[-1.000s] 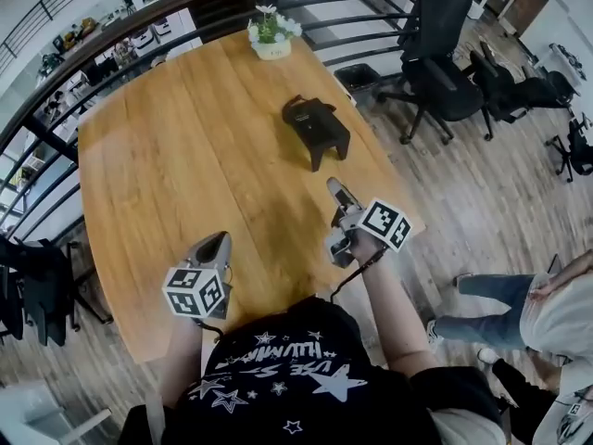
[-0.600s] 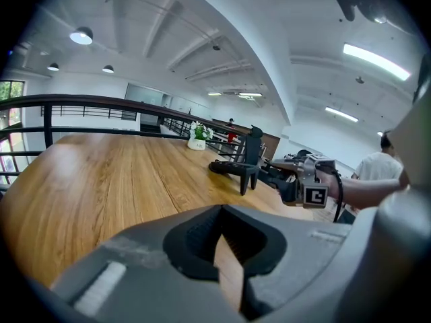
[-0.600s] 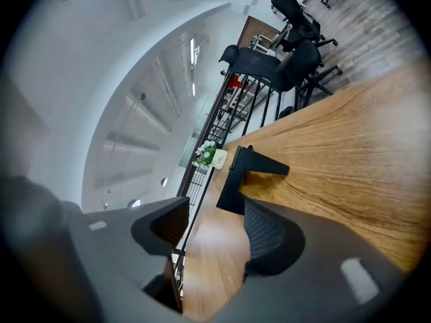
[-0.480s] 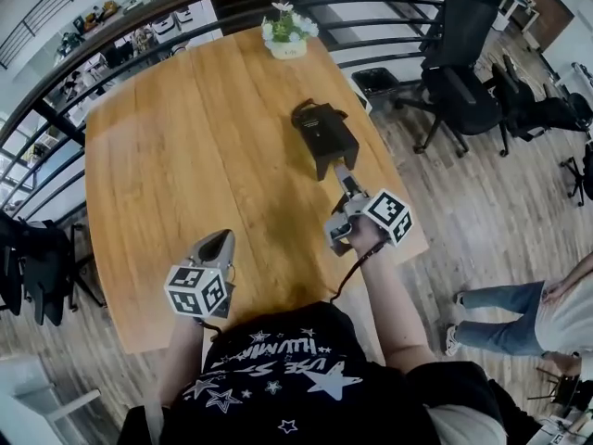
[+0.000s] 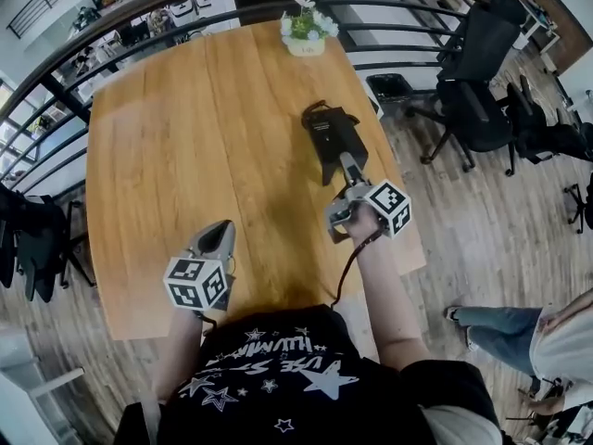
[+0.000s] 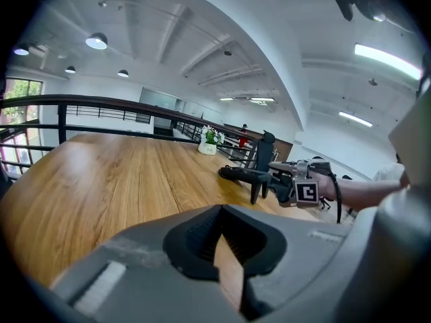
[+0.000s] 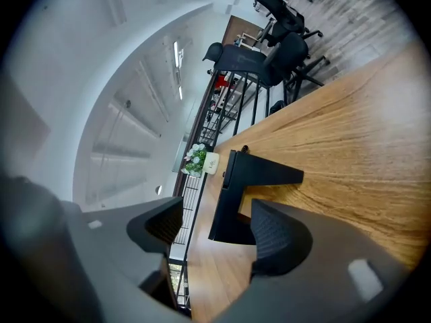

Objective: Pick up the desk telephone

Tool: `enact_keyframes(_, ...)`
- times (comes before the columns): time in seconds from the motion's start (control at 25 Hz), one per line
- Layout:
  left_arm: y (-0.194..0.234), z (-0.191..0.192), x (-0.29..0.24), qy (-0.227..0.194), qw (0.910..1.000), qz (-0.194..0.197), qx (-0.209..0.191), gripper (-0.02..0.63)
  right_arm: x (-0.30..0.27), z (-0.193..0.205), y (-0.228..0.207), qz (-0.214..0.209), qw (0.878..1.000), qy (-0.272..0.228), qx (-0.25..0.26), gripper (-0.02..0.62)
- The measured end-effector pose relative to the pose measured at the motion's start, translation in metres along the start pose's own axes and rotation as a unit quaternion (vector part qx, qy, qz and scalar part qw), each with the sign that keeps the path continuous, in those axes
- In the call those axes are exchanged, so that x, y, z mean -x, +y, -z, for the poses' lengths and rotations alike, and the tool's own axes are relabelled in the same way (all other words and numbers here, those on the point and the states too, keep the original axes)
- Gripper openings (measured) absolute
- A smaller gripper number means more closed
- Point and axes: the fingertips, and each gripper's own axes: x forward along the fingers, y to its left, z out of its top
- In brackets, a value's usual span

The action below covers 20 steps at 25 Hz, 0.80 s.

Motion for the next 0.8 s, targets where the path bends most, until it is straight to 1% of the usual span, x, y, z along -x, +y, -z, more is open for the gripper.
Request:
enact_keyframes(0.2, 0.004, -0.003, -0.007, -0.004, 0.9999, -0.010, 0.006, 0.002, -0.012, 0.003, -0.006, 0.010, 1.000, 0.005, 0.000, 0.317)
enact_keyframes(0.36, 0.007, -0.006, -0.014, -0.006, 0.9997, -0.018, 0.013, 0.003, -0.021, 0.000, -0.007, 0.007, 1.000, 0.007, 0.008, 0.311)
enact_keyframes(0.48, 0.008, -0.008, -0.020, -0.006, 0.9996, -0.021, 0.016, 0.002, -0.028, -0.002, -0.007, 0.006, 1.000, 0.015, 0.014, 0.295)
enact_keyframes(0.64, 0.011, -0.013, -0.028, -0.006, 0.9994, -0.026, 0.021, 0.002, -0.039, -0.003, -0.006, 0.003, 1.000, 0.023, 0.018, 0.293)
enact_keyframes(0.8, 0.013, -0.017, -0.036, -0.005, 0.9992, -0.031, 0.025, 0.002, -0.049, 0.001, -0.009, 0.010, 0.999, 0.034, 0.026, 0.291)
